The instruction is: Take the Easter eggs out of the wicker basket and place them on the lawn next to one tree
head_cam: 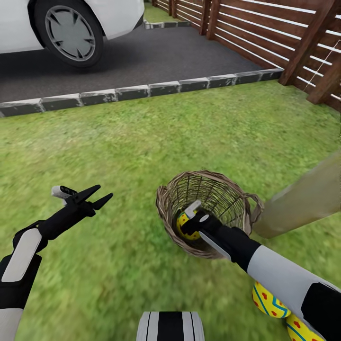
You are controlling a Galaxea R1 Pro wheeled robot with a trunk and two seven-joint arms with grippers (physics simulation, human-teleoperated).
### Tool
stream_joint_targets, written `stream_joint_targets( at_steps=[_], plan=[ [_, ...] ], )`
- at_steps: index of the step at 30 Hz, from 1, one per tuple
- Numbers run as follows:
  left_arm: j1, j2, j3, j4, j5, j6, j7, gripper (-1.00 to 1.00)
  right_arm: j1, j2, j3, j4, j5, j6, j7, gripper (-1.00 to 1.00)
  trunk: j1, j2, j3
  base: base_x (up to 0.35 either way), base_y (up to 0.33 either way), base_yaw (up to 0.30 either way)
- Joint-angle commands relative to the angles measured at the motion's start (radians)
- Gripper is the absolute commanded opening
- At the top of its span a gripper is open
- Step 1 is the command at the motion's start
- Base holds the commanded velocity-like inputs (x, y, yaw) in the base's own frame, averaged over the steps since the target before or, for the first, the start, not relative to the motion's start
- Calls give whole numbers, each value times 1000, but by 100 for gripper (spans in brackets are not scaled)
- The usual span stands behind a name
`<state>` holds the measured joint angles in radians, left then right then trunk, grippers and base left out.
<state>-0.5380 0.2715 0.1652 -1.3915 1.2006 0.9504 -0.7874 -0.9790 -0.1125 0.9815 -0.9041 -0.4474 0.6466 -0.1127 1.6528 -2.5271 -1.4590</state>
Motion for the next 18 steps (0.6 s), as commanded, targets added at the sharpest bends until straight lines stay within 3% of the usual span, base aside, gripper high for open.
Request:
stream_joint_targets(
  at_steps=[1, 15, 18],
  plan=[
    [0, 0, 0, 0, -1, 4, -3, 100, -1, -1, 4, -2, -11, 2, -10, -100, -1, 0, 3, 0, 0, 0],
    [0, 0, -1, 0, -1, 5, -1, 100, -1, -3, -2, -2, -13, 4, -10, -100, -7, 3, 57, 0, 0, 0],
    [0, -1, -1, 0, -1, 5, -1, 100, -1, -21, -4, -9, -14, 5, -10, -100, -8, 4, 69, 0, 0, 0]
  ],
)
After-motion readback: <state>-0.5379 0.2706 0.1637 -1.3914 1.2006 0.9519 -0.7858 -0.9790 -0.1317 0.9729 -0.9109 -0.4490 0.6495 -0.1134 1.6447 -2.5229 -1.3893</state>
